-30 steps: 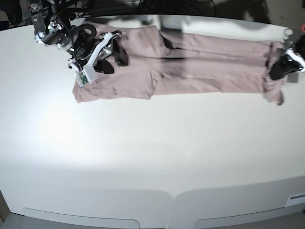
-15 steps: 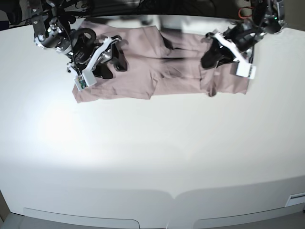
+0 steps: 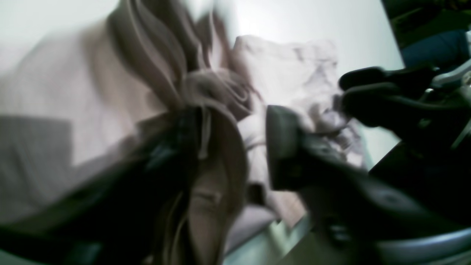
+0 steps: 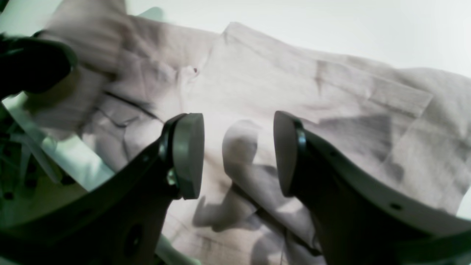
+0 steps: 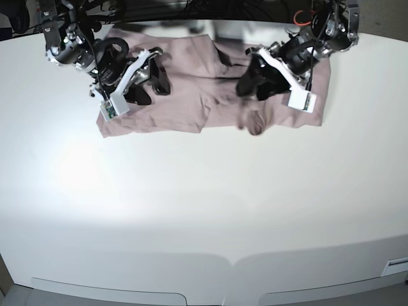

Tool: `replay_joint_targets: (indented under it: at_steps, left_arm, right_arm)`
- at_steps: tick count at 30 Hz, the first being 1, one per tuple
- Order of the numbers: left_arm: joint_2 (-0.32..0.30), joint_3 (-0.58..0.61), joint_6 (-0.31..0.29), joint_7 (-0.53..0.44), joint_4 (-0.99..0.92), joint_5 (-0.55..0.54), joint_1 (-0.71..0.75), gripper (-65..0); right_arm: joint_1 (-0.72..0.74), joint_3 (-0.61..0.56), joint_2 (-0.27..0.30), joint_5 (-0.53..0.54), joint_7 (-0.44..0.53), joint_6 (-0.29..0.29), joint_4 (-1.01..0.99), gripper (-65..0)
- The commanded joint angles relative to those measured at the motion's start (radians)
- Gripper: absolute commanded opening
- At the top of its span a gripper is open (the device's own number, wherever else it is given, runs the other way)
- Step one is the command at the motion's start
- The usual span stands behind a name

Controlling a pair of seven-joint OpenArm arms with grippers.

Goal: Fold the T-shirt properly
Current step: 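Fold the strip end with the left gripper toward the right gripper, then release the folded shirt and withdraw both grippers outward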

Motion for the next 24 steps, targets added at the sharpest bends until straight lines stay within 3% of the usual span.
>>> replay_joint_targets:
  at_steps: [1,6,11,14,20,24]
  left_arm:
    - [-0.003,0.007,-0.011,-0.014,0.019,-0.046,-0.018,-28.1]
    - [-0.003,0.031,-0.013,0.092,0.020,-0.186,-0.082,-26.1]
    - [-0.012,0.029,-0.015,0.148,0.021,-0.182,-0.127,-26.1]
    - [-0.048,0.024,-0.015,0.147,0.035,-0.161,-0.133,-26.1]
    - [-0.134,-0.085,-0.012,0.130,0.070,-0.122,-0.114,-26.2]
    - [-0.147,-0.214,-0.013,0.087,0.070,-0.155,-0.081,-26.2]
  right_arm:
    - [0.003,0.005,0.009,0.017,0.023,0.006,0.019,-34.5]
    - [0.003,0.005,0.009,0.017,0.023,0.006,0.019,-34.5]
    - [0.003,0.005,0.010,0.035,0.023,0.006,0.019,-34.5]
    - [0.003,0.025,0.010,0.102,0.011,0.009,0.019,-34.4]
    - [0.003,0.183,0.009,0.261,-0.180,0.060,0.019,-34.5]
    - [0.003,0.345,0.010,0.360,-0.298,0.060,0.019,-34.5]
